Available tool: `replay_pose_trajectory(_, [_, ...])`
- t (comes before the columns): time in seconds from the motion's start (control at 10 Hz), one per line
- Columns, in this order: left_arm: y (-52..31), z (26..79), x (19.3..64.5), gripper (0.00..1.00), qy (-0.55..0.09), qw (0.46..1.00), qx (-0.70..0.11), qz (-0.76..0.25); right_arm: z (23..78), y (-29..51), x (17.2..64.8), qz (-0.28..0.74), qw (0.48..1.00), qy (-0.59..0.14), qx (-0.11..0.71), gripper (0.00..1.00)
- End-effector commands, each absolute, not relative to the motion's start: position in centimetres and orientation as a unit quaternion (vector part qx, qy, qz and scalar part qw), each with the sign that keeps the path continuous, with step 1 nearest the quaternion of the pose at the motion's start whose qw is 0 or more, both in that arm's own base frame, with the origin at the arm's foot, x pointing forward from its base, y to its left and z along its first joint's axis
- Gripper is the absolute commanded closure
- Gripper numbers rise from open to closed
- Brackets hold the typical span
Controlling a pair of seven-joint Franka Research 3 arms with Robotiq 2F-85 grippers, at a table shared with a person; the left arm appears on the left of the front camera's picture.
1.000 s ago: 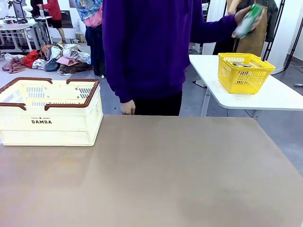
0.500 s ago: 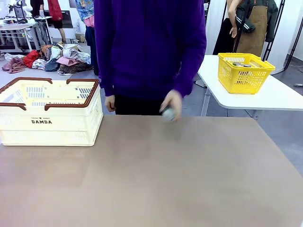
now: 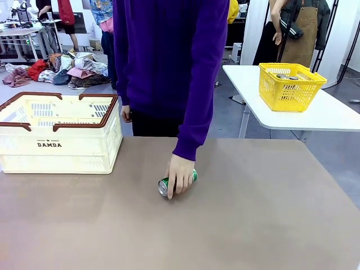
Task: Place the drinks into the Shopping basket.
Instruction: Pick up one drink and place it into the Shopping basket.
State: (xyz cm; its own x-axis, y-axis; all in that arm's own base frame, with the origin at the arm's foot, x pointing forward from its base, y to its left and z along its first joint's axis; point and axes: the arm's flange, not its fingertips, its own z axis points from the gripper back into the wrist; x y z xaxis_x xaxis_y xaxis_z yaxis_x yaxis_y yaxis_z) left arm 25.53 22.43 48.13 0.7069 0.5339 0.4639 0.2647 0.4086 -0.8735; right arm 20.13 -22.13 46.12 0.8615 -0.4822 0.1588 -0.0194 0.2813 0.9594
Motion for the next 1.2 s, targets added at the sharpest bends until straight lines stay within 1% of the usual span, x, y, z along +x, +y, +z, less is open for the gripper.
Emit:
replay_pose_trajectory(0.0, [22.53, 48.18, 25.67, 0.0, -0.382, 0.747, -0.537, 0.082, 46.39, -22.37, 20.34, -0.139, 0.766, -0.229, 0.585, 0.0])
replay_pose_trajectory(1.1, [22.53, 48.18, 25.67, 0.0, -0.382, 0.747, -0.537, 0.082, 46.39, -22.37, 20.34, -0.139, 0.766, -0.229, 0.585, 0.0])
